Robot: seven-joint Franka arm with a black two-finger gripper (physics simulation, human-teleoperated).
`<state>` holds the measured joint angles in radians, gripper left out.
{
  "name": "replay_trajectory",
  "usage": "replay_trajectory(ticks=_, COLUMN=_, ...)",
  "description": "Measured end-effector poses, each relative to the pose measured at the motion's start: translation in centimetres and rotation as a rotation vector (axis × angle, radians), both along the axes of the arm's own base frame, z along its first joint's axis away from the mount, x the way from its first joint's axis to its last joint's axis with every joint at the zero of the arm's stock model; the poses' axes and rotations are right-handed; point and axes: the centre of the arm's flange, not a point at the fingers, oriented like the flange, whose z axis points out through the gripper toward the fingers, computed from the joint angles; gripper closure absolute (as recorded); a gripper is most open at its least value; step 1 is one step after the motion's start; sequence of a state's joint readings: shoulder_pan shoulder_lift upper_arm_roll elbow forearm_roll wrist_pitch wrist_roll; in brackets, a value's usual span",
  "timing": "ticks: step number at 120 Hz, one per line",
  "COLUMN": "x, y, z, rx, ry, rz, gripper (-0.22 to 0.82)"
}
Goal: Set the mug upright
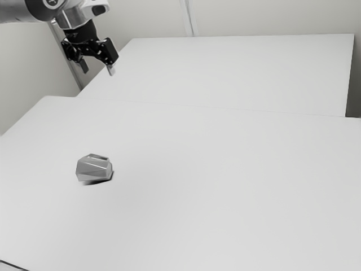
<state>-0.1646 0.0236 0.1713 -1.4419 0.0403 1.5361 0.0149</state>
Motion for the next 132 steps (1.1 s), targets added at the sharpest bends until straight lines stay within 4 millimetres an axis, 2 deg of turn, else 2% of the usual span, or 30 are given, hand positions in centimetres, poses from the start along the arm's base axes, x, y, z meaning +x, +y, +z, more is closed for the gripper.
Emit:
replay_trajectory(ticks=11, x=-0.1, y=0.3, z=-0.2, rx=0.001, ry=0.010, rz=0.002, gripper=0.00)
replay_trajectory(ticks=21, x=-0.1, y=0.5, z=-1.9, rx=-0.030, ry=0.048, rz=0.007, gripper=0.00)
replay_trajectory(ticks=34, x=-0.2, y=1.5, z=-6.1, rx=-0.120, ry=0.124, rz=0.019, gripper=0.00)
replay_trajectory(ticks=45, x=-0.3, y=4.2, z=-9.5, rx=-0.207, ry=0.159, rz=0.049, gripper=0.00)
replay_trajectory(ticks=50, x=-0.4, y=6.5, z=-10.7, rx=-0.243, ry=0.162, rz=0.080, gripper=0.00)
replay_trajectory(ticks=54, x=-0.6, y=9.2, z=-11.5, rx=-0.269, ry=0.158, rz=0.118, gripper=0.00)
replay_trajectory(ticks=59, x=-1.1, y=13.8, z=-12.6, rx=-0.300, ry=0.147, rz=0.190, gripper=0.00)
replay_trajectory(ticks=68, x=-3.6, y=24.0, z=-15.3, rx=-0.355, ry=0.123, rz=0.357, gripper=0.00)
replay_trajectory(ticks=71, x=-4.3, y=26.3, z=-16.2, rx=-0.371, ry=0.116, rz=0.393, gripper=0.00)
replay_trajectory(ticks=75, x=-4.6, y=27.9, z=-17.4, rx=-0.389, ry=0.111, rz=0.414, gripper=0.00)
replay_trajectory(ticks=90, x=-4.7, y=28.8, z=-22.2, rx=-0.475, ry=0.109, rz=0.405, gripper=0.00)
replay_trajectory(ticks=107, x=-7.4, y=30.5, z=-29.0, rx=-0.635, ry=0.075, rz=0.462, gripper=0.00)
replay_trajectory(ticks=121, x=-8.6, y=29.8, z=-32.8, rx=-0.753, ry=0.019, rz=0.473, gripper=0.00)
replay_trajectory(ticks=132, x=-9.2, y=29.5, z=-34.9, rx=-0.811, ry=-0.031, rz=0.470, gripper=0.00)
